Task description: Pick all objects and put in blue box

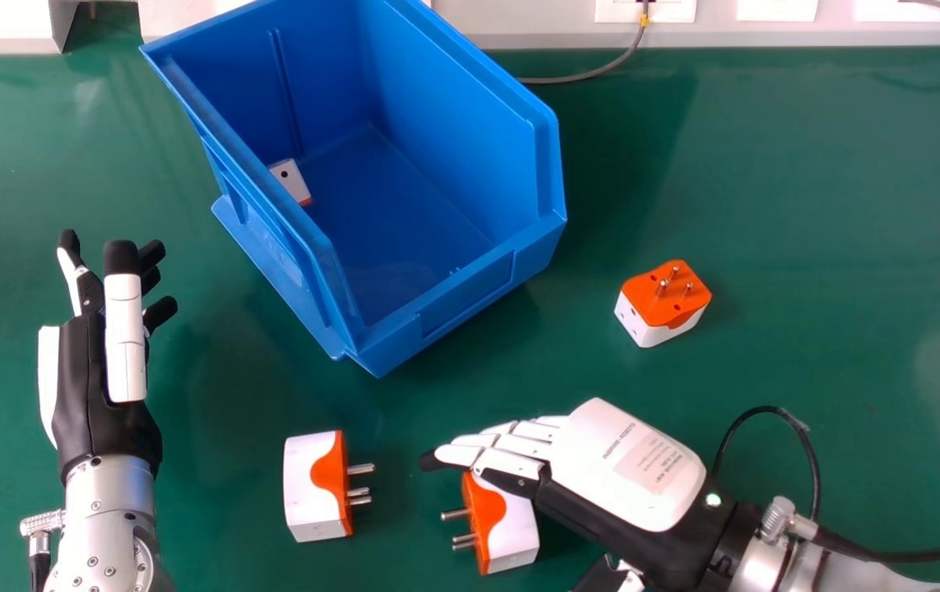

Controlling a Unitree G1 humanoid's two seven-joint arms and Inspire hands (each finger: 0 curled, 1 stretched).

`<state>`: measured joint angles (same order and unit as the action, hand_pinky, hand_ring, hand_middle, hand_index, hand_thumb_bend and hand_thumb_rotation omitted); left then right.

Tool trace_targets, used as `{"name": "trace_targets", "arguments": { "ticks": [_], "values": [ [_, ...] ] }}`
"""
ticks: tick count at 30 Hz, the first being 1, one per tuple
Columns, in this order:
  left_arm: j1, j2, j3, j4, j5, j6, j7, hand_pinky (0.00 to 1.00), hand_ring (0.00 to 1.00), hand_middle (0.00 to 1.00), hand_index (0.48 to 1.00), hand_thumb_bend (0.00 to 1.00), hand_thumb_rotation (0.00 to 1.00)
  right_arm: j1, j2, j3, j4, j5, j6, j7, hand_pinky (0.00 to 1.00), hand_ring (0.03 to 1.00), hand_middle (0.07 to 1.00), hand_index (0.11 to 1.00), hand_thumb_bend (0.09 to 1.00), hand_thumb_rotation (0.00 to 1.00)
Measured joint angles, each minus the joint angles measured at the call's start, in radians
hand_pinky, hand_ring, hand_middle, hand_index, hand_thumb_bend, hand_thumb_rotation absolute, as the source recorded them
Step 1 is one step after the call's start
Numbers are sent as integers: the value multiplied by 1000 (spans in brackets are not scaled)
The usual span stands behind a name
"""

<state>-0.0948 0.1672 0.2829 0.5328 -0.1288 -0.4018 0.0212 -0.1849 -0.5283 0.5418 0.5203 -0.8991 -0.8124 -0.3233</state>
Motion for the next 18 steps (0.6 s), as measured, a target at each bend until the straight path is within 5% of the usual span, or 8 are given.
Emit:
{"name": "trace_targets", "arguments": {
  "ticks": [18],
  "values": [
    [11,0,0,-25,0,15,-2,843,903,865,953,933,988,32,-8,-14,-149,26,127,161,636,825,871,873,869,501]
  ]
}}
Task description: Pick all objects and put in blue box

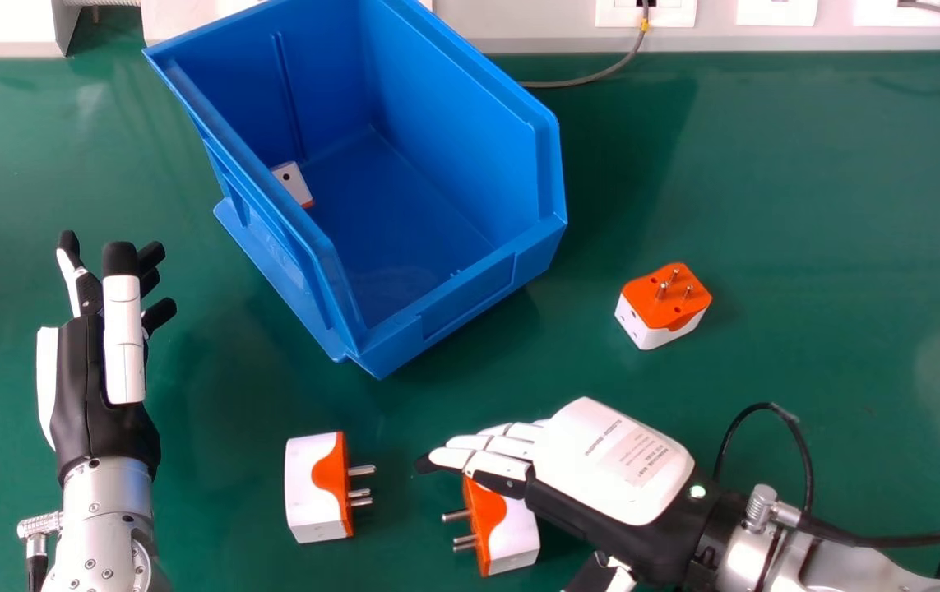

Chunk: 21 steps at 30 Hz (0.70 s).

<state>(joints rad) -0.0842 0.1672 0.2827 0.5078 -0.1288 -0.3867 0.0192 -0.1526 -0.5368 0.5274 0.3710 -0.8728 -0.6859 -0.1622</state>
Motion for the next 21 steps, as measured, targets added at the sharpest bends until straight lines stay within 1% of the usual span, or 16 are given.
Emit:
{"name": "trace_targets", "arguments": {
  "ticks": [6,8,11,13,15,17,21],
  "values": [
    [1,0,0,-5,0,5,0,843,903,865,953,932,988,12,0,2,-44,-13,48,24,629,830,874,876,869,499],
    [1,0,0,-7,0,5,0,843,903,865,953,932,988,19,1,3,-67,-32,72,32,628,832,876,876,869,500],
    [1,0,0,-7,-1,6,-4,843,903,865,953,933,988,29,3,7,-100,-49,113,41,627,834,878,877,869,501],
    [1,0,1,-7,-2,6,-8,843,903,865,953,934,988,37,4,8,-118,-63,134,45,625,835,879,877,868,499],
    [1,0,1,-7,-6,6,-11,843,903,865,953,934,989,44,5,9,-133,-73,152,47,623,836,880,877,867,495],
    [1,0,1,-7,-9,6,-11,843,903,865,953,935,989,47,6,10,-139,-75,163,48,621,837,881,876,865,490],
    [1,0,2,-7,-9,6,-12,843,903,865,953,935,989,48,6,14,-144,-75,174,47,621,837,882,873,864,484]
  ]
}}
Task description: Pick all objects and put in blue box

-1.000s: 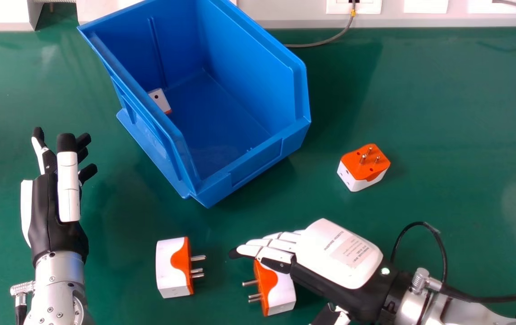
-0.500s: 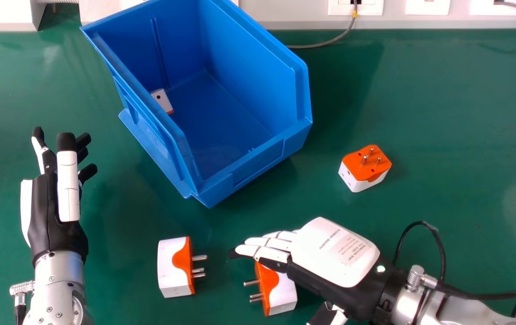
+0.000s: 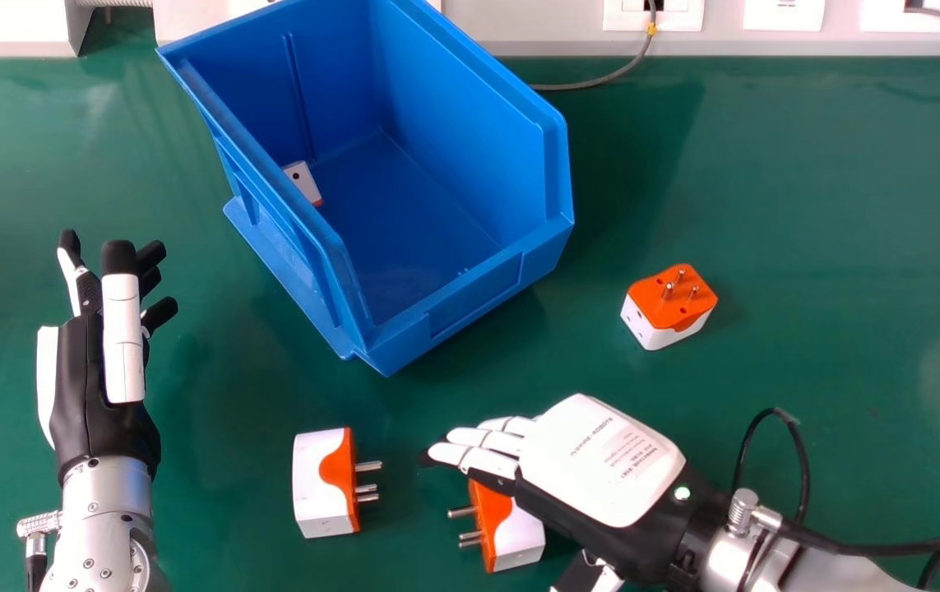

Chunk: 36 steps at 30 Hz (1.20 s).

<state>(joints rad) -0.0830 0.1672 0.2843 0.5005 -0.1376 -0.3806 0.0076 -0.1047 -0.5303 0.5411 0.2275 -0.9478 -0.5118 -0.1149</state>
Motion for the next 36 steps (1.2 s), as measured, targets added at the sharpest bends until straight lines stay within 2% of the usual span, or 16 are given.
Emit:
{"name": "trace_targets", "arguments": {
  "ticks": [4,6,7,9,11,12,13,14,15,18,21,25,36],
  "values": [
    [0,0,1,0,0,0,-1,843,902,865,953,935,989,1,0,1,2,2,0,-9,622,836,881,867,859,463],
    [0,0,1,0,0,0,-1,842,902,865,953,935,989,2,0,1,3,3,0,-13,620,830,875,854,842,402],
    [0,0,2,0,0,0,-2,842,902,865,953,935,989,2,0,1,3,4,0,-14,620,830,875,854,842,402],
    [0,0,3,0,-1,0,-4,844,902,865,953,936,989,3,2,1,16,7,-7,-38,598,784,834,807,785,281],
    [0,0,5,0,-1,0,-4,844,902,865,953,936,989,4,9,-2,54,10,-24,-92,598,784,834,807,785,281],
    [0,0,6,0,-1,0,-4,844,902,865,953,937,989,5,13,-5,74,9,-29,-120,549,725,770,748,727,225],
    [0,0,7,0,-1,0,-4,844,902,865,953,937,989,5,17,-8,93,10,-36,-149,549,725,770,748,727,225],
    [0,0,7,0,-1,0,-3,844,902,865,953,938,989,6,18,-11,111,10,-46,-174,510,678,716,698,681,180],
    [0,0,8,0,-1,1,-3,844,902,865,953,938,989,6,19,-15,125,12,-53,-192,510,678,716,698,681,180],
    [0,0,8,-2,-1,1,-3,843,902,865,953,939,989,6,20,-23,151,36,-70,-215,454,600,647,631,614,115],
    [1,0,8,-6,-1,1,-4,843,902,865,953,939,989,5,21,-26,159,47,-84,-217,454,600,647,631,614,115],
    [1,0,8,-7,-1,1,-3,842,902,865,953,940,990,5,32,-26,159,52,-117,-221,416,549,606,589,571,73],
    [8,0,8,-17,-1,7,-2,841,902,865,952,949,991,5,32,-33,161,71,-119,-213,376,502,564,543,526,30]
  ]
}}
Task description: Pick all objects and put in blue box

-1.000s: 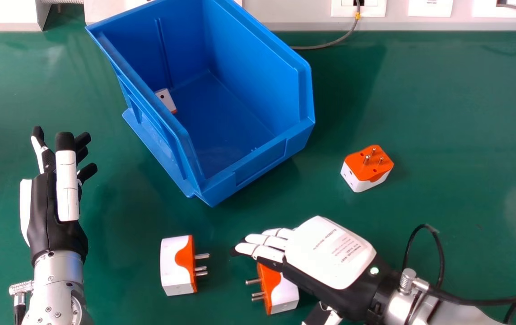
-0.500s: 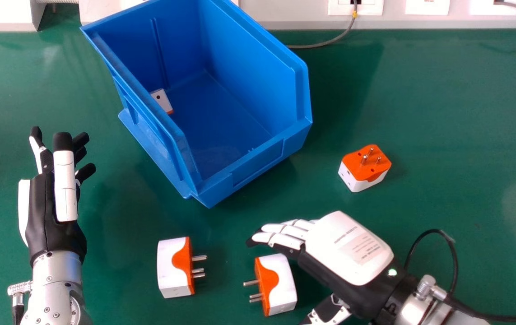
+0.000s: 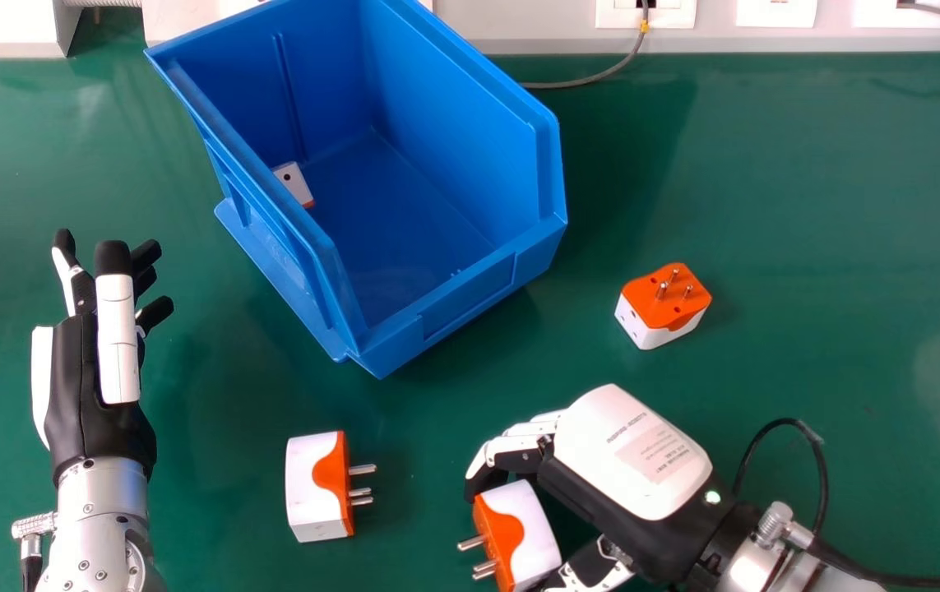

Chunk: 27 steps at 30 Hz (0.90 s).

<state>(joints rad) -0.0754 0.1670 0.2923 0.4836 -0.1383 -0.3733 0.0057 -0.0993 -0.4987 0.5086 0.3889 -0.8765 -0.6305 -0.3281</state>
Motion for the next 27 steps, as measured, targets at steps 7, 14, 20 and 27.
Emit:
{"name": "trace_targets", "arguments": {
  "ticks": [7,14,20,27],
  "values": [
    [0,0,0,0,0,8,0,841,901,864,951,954,992,0,0,-3,0,3,1,2,367,491,553,530,515,19],
    [1,0,0,-4,1,10,2,840,899,863,950,956,993,0,0,-4,-1,2,-1,0,357,478,539,513,500,4],
    [3,0,-1,-12,1,14,3,840,899,862,950,956,993,-3,20,-16,45,-42,-44,-240,356,477,538,509,499,3],
    [3,-1,-1,-11,2,14,3,839,899,862,950,955,992,-72,90,-5,212,-136,-137,-683,355,472,538,489,498,1]
  ]
}}
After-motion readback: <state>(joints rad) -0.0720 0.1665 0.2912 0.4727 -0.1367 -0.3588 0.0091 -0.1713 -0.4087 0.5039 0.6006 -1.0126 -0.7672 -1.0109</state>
